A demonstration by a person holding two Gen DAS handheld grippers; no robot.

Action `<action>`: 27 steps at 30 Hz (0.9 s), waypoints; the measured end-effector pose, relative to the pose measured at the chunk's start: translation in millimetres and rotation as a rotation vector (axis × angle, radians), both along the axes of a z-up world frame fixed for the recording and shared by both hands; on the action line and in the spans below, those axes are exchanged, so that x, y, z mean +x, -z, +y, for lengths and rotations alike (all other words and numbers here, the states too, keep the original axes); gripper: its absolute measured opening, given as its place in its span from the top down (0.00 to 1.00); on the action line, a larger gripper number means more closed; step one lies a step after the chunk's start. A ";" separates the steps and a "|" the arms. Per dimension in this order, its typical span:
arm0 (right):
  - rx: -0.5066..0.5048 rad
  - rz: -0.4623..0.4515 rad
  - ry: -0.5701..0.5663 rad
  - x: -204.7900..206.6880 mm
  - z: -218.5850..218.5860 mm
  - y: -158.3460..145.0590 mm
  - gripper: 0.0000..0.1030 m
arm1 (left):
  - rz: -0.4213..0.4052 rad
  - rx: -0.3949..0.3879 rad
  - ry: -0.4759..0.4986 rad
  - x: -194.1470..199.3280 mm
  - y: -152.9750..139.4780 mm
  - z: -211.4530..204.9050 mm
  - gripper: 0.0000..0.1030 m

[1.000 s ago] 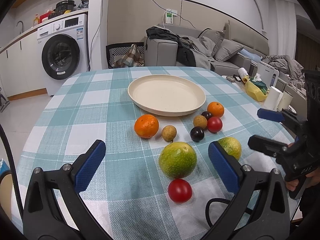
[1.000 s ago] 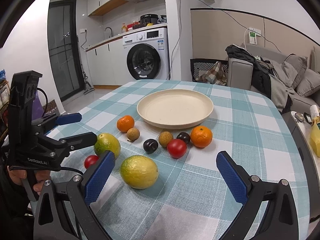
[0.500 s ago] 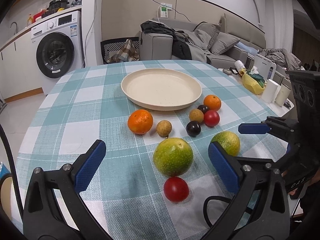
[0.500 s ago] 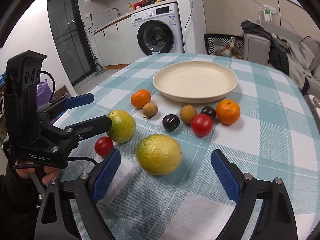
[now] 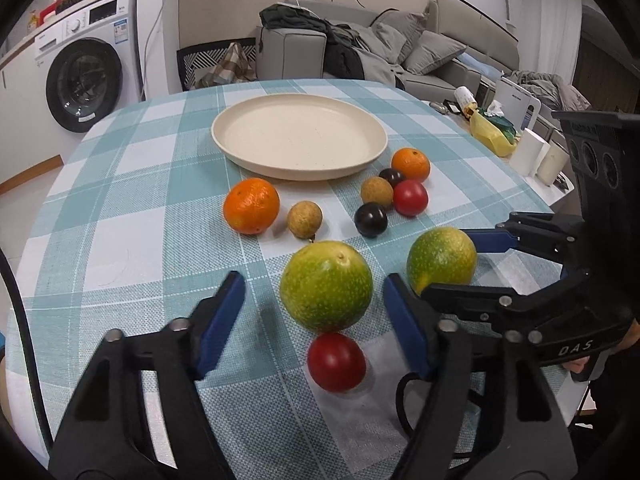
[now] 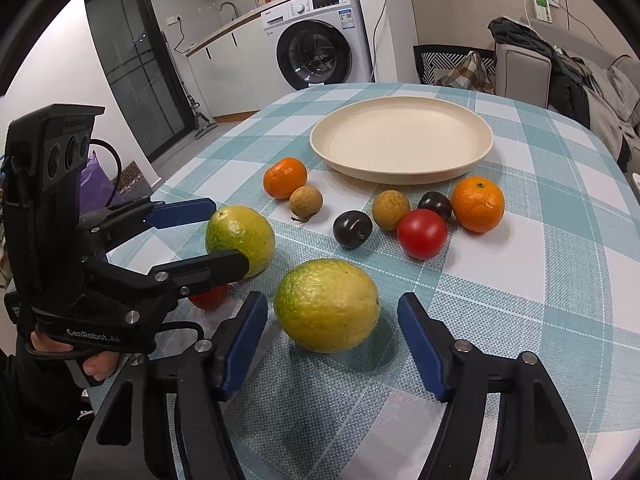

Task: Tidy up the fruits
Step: 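Close the left tool on the green passion fruit while the right tool grasps the yellow lemon, then lift the green passion fruit with the left tool while the right tool carries the lemon over the plate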

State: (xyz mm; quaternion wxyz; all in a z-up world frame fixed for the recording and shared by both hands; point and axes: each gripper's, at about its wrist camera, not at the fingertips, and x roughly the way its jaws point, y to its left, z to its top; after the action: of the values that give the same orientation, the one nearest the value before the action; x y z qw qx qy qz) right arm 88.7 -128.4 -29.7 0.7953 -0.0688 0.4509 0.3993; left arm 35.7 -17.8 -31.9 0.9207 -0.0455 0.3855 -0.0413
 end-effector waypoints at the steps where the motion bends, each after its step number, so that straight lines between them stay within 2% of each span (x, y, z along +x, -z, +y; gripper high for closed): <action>1: 0.000 0.002 -0.003 -0.1 0.1 -0.1 0.37 | 0.011 -0.013 0.015 1.5 1.8 -0.2 0.53; 6: 0.001 -0.004 -0.005 -1.5 0.5 -0.1 0.41 | 0.008 -0.018 0.029 0.9 1.2 -2.2 0.55; 8: 0.003 -0.004 -0.012 -2.4 0.9 -0.3 0.45 | 0.003 -0.020 0.028 0.4 0.4 -2.0 0.55; 18: -0.005 -0.045 -0.001 -7.7 1.6 -4.0 0.46 | -0.030 -0.047 0.017 -6.9 -6.5 3.1 0.55; 27: 0.070 -0.082 0.017 -10.7 -4.7 -15.4 0.46 | -0.078 -0.064 -0.014 -12.9 -14.1 10.2 0.55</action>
State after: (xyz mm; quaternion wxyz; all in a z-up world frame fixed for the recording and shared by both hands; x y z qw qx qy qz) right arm 78.0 -133.1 -14.4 0.8185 -0.0534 0.4041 0.4049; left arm 22.7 -7.7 -17.8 0.9333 -0.0761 0.3475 -0.0491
